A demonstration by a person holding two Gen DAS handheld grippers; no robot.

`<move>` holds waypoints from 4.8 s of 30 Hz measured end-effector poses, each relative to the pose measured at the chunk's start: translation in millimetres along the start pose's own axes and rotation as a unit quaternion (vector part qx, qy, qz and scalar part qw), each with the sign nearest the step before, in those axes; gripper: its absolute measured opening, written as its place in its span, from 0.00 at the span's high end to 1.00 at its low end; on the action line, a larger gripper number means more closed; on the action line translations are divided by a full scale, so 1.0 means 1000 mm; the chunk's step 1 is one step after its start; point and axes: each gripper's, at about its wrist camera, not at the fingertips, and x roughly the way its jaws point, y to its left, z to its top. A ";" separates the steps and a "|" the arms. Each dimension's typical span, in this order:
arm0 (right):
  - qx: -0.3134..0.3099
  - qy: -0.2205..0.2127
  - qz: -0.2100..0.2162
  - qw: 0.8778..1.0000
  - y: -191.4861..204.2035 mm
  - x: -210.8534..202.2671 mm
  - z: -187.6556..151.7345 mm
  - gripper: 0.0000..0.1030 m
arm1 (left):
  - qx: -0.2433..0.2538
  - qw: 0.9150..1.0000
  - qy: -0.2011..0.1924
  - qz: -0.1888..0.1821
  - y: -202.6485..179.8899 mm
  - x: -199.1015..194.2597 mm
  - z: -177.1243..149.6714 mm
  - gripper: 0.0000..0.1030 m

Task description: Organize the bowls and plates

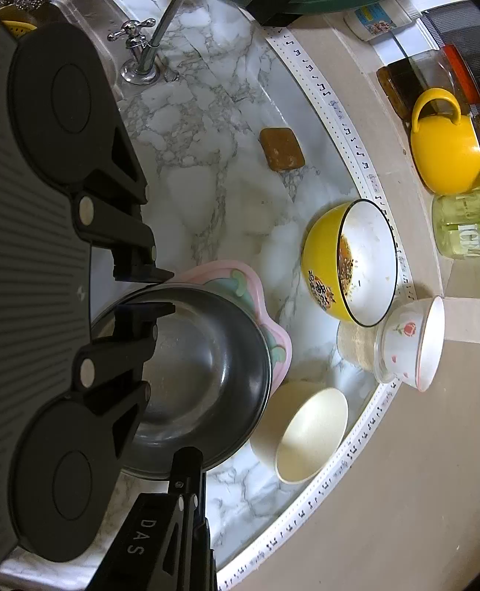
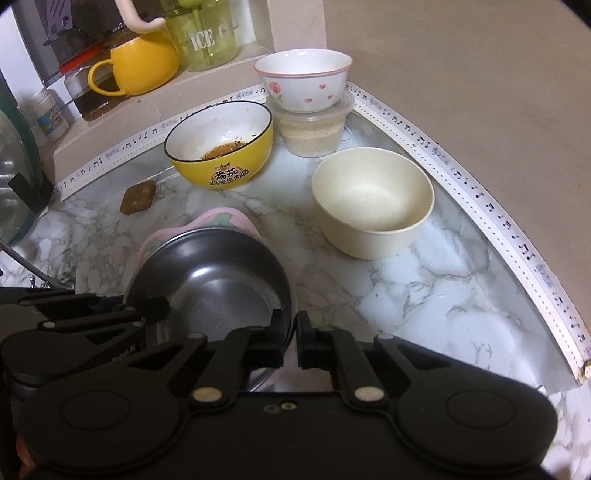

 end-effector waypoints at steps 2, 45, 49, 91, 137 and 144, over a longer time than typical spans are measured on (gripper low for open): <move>0.005 0.000 -0.001 1.000 -0.001 -0.006 -0.001 0.93 | 0.000 1.000 0.003 -0.005 -0.001 -0.005 0.000 0.91; 0.056 -0.002 -0.026 0.998 -0.019 -0.143 -0.106 0.93 | 0.071 0.996 0.033 -0.049 -0.068 -0.118 -0.086 0.91; 0.063 0.006 -0.024 0.998 -0.022 -0.147 -0.120 0.93 | 0.081 0.994 0.044 -0.051 -0.075 -0.120 -0.101 0.91; 0.090 0.054 -0.012 0.994 -0.025 -0.117 -0.156 0.92 | 0.085 0.991 0.096 -0.047 -0.072 -0.082 -0.134 0.91; 0.078 -0.046 -0.003 0.996 -0.036 -0.144 -0.100 0.14 | 0.099 0.992 -0.041 -0.073 -0.048 -0.114 -0.068 0.30; 0.089 -0.069 -0.024 0.993 -0.048 -0.130 -0.065 0.04 | 0.077 0.994 -0.049 -0.052 -0.037 -0.086 -0.013 0.30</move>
